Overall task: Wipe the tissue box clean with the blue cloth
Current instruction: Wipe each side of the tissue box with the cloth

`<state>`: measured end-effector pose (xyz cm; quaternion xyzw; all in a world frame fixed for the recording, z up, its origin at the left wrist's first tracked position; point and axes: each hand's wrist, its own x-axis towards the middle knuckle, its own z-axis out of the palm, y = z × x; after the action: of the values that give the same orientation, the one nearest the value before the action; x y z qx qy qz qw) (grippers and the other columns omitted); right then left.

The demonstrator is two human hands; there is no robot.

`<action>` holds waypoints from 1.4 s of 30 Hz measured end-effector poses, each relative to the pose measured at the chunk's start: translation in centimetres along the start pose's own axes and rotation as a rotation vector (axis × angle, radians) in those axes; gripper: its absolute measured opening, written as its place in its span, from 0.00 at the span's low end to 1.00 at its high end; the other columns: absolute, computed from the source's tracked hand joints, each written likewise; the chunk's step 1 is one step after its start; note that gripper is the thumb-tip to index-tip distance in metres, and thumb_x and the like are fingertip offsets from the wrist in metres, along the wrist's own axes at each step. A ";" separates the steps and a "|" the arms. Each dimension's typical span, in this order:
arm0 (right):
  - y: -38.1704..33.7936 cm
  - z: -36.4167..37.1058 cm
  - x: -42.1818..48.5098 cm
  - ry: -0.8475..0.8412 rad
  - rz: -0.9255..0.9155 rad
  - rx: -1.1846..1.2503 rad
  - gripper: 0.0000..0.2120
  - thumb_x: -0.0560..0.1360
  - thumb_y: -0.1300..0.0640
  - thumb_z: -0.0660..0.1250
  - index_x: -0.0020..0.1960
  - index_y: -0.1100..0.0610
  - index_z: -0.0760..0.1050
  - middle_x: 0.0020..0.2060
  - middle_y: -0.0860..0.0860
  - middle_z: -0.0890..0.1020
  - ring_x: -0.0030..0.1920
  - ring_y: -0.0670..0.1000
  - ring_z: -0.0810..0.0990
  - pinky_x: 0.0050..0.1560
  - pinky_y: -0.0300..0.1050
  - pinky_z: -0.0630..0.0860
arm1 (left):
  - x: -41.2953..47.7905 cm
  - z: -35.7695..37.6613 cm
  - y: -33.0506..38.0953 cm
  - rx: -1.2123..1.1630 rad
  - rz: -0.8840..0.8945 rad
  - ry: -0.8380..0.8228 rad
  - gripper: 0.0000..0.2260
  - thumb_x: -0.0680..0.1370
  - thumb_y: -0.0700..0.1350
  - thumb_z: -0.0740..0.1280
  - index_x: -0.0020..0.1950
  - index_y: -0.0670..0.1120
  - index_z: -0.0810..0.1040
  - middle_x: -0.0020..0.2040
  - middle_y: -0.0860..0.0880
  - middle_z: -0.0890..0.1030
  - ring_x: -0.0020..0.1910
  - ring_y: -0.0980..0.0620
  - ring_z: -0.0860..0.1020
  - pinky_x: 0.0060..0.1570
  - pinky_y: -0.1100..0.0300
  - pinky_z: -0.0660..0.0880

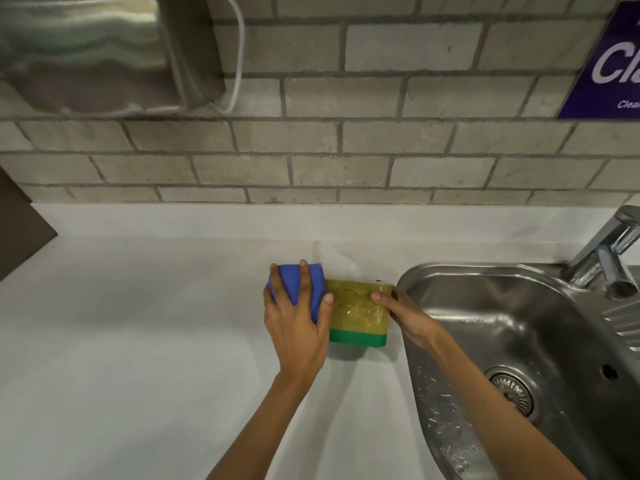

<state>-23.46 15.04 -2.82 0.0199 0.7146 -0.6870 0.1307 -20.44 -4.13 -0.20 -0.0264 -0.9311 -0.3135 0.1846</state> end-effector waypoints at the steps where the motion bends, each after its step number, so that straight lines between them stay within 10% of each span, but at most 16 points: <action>1: 0.0 0.1 0.0 0.010 -0.002 0.001 0.39 0.48 0.31 0.75 0.52 0.52 0.76 0.50 0.50 0.83 0.55 0.51 0.79 0.61 0.47 0.73 | -0.1 0.0 0.7 0.052 0.020 -0.031 0.30 0.78 0.62 0.44 0.71 0.48 0.68 0.72 0.34 0.65 0.64 0.33 0.70 0.56 0.41 0.73; 11: -0.2 0.6 -0.5 0.055 -0.031 -0.016 0.51 0.45 0.31 0.75 0.60 0.59 0.73 0.49 0.49 0.82 0.51 0.47 0.80 0.46 0.34 0.76 | -0.5 0.4 -1.4 -0.007 0.001 0.115 0.22 0.79 0.52 0.54 0.70 0.46 0.70 0.69 0.34 0.68 0.61 0.34 0.72 0.57 0.43 0.73; 16: 0.0 0.9 -0.2 0.077 -0.022 0.012 0.31 0.56 0.42 0.72 0.54 0.57 0.76 0.46 0.50 0.83 0.48 0.47 0.81 0.43 0.32 0.77 | -1.2 1.5 0.5 0.154 0.198 0.058 0.22 0.78 0.54 0.53 0.69 0.49 0.71 0.69 0.36 0.70 0.65 0.34 0.71 0.58 0.42 0.73; 23: 0.1 1.0 0.1 0.105 0.009 -0.006 0.35 0.55 0.41 0.73 0.58 0.56 0.73 0.46 0.47 0.82 0.47 0.42 0.80 0.40 0.30 0.75 | -1.1 0.4 -2.2 0.034 0.048 0.109 0.21 0.78 0.52 0.55 0.67 0.47 0.74 0.69 0.36 0.70 0.61 0.35 0.72 0.56 0.43 0.75; 27: 0.2 1.0 0.3 0.116 0.011 0.005 0.21 0.61 0.47 0.72 0.51 0.54 0.75 0.44 0.47 0.83 0.44 0.42 0.81 0.38 0.27 0.75 | -0.2 1.4 1.3 0.116 0.192 0.092 0.21 0.76 0.53 0.56 0.67 0.49 0.74 0.68 0.37 0.72 0.64 0.33 0.72 0.56 0.40 0.74; 42: 0.2 0.5 0.3 0.137 0.020 -0.002 0.42 0.53 0.40 0.72 0.61 0.62 0.72 0.48 0.51 0.81 0.46 0.43 0.80 0.40 0.30 0.75 | -1.2 1.9 -1.9 0.122 0.255 0.094 0.22 0.74 0.53 0.59 0.65 0.49 0.76 0.67 0.36 0.73 0.64 0.37 0.69 0.59 0.41 0.71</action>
<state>-23.64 14.49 -3.12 0.0740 0.7221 -0.6821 0.0884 -20.23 -4.41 -3.16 -0.1187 -0.9278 -0.2313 0.2676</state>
